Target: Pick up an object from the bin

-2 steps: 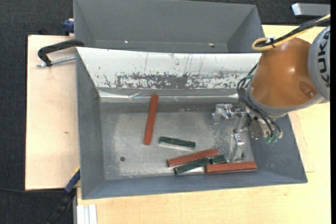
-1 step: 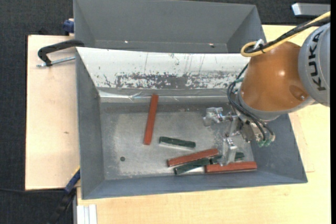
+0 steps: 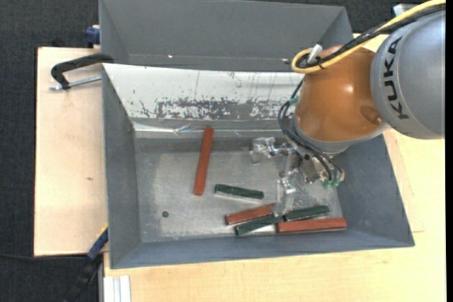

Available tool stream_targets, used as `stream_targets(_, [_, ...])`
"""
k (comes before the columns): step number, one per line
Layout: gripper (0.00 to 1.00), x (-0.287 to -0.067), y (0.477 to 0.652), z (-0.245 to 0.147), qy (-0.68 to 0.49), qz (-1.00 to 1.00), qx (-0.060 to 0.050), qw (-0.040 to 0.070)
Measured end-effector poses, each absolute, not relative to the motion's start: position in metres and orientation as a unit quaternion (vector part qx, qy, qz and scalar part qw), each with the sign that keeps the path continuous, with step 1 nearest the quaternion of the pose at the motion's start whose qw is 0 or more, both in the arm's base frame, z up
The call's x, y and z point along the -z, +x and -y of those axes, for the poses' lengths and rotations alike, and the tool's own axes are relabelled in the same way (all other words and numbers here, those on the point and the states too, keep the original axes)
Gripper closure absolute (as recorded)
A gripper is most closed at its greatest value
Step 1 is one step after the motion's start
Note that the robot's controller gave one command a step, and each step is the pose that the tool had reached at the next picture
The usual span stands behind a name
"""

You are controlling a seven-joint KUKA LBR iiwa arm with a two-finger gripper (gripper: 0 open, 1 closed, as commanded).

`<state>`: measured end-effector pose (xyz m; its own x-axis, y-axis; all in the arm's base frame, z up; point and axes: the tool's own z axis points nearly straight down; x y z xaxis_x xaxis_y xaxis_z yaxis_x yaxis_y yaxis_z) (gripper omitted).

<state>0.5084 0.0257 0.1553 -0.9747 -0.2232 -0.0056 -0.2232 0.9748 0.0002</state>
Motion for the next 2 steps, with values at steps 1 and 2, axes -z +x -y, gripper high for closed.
stream_targets(1, [0.00, -0.075, 0.511, -0.036, -0.079, -0.997, -0.001, 0.003])
stream_targets(2, [1.00, -0.073, 0.525, -0.062, -0.031, -1.000, -0.001, 0.001])
